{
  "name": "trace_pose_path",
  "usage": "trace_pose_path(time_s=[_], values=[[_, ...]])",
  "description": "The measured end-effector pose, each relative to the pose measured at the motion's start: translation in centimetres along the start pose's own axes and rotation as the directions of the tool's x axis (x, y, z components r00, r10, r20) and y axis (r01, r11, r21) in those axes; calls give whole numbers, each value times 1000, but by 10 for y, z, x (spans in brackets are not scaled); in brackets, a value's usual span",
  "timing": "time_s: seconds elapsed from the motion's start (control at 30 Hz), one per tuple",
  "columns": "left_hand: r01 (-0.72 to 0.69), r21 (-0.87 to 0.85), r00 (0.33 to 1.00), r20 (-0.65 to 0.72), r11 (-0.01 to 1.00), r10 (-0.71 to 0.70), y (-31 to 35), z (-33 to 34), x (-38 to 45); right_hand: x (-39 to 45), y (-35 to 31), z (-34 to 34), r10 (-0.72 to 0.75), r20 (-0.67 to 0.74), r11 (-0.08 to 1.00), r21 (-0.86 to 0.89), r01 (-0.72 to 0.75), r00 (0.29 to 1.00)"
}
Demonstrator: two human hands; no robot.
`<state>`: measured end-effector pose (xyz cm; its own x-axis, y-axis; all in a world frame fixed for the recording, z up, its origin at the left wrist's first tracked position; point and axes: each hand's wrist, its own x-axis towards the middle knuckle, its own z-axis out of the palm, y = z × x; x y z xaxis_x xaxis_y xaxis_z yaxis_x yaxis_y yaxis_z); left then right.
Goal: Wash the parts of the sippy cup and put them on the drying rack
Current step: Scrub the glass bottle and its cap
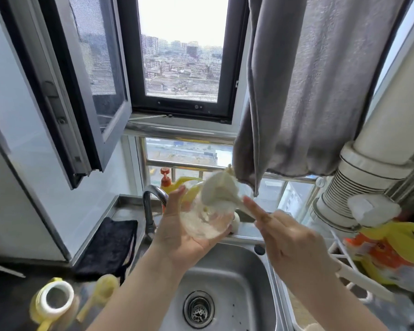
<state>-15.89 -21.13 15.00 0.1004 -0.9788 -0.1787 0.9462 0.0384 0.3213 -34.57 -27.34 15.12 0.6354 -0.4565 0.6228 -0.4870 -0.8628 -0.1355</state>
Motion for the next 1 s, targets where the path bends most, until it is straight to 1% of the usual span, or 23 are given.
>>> trace_pose_path(time_s=[0.07, 0.17, 0.23, 0.3, 0.37, 0.4, 0.43, 0.5, 0.53, 0.6, 0.67, 0.73, 0.77, 0.8, 0.87, 0.93, 1.0], values=[[22, -20, 1000, -2, 1000, -22, -1, 3, 1, 2, -11, 9, -86, 19, 996, 24, 85, 996], [12, 96, 998, 60, 995, -18, 10, 2, 1, -12, -5, 7, -146, 106, 989, 22, 145, 984], [-32, 129, 996, 82, 991, 21, 17, -1, 5, -12, 8, -2, -124, 112, 992, -24, 127, 986], [-72, 111, 995, 74, 991, 63, 16, 0, 4, -2, 13, -8, -83, 68, 994, -61, 87, 994], [-59, 131, 996, 75, 990, 49, 12, 5, 4, 14, 9, -5, -37, 17, 999, -13, 37, 999], [-52, 127, 997, 67, 991, 43, 11, 5, 4, 18, 5, -1, -46, 5, 999, 29, 46, 999], [-51, 128, 997, 59, 991, 43, 10, 4, 4, 19, 1, 3, -80, 10, 995, 53, 80, 997], [-75, 133, 994, 89, 988, 63, 13, 4, 2, 10, -1, 9, -155, 80, 987, 50, 152, 985], [-79, 149, 994, 90, 986, 66, 16, 4, 2, 4, 2, 9, -169, 108, 985, 37, 166, 980], [-52, 126, 995, 87, 991, 42, 23, 1, 4, 0, 14, 5, -143, 112, 989, -16, 145, 983], [-7, 81, 998, 57, 997, 2, 24, -3, 6, 8, 21, 2, -99, 83, 992, -67, 105, 992], [39, 94, 998, 36, 995, -43, 17, -4, 7, 18, 16, 6, -81, 56, 996, -25, 82, 995], [49, 99, 998, 36, 994, -53, 13, -4, 6, 21, 10, 9, -104, 48, 995, 9, 103, 993], [60, 86, 997, 49, 994, -65, 10, -6, 7, 20, 5, 13, -137, 58, 990, 36, 136, 989], [63, 58, 996, 53, 996, -66, 8, -9, 6, 7, 1, 19, -184, 128, 982, 62, 177, 975], [74, 83, 992, 99, 994, -82, 11, -12, 6, -10, 11, 15, -167, 179, 986, 34, 163, 970], [63, 58, 991, 116, 996, -69, 13, -12, 6, -16, 24, 8, -129, 164, 991, -4, 132, 978]])
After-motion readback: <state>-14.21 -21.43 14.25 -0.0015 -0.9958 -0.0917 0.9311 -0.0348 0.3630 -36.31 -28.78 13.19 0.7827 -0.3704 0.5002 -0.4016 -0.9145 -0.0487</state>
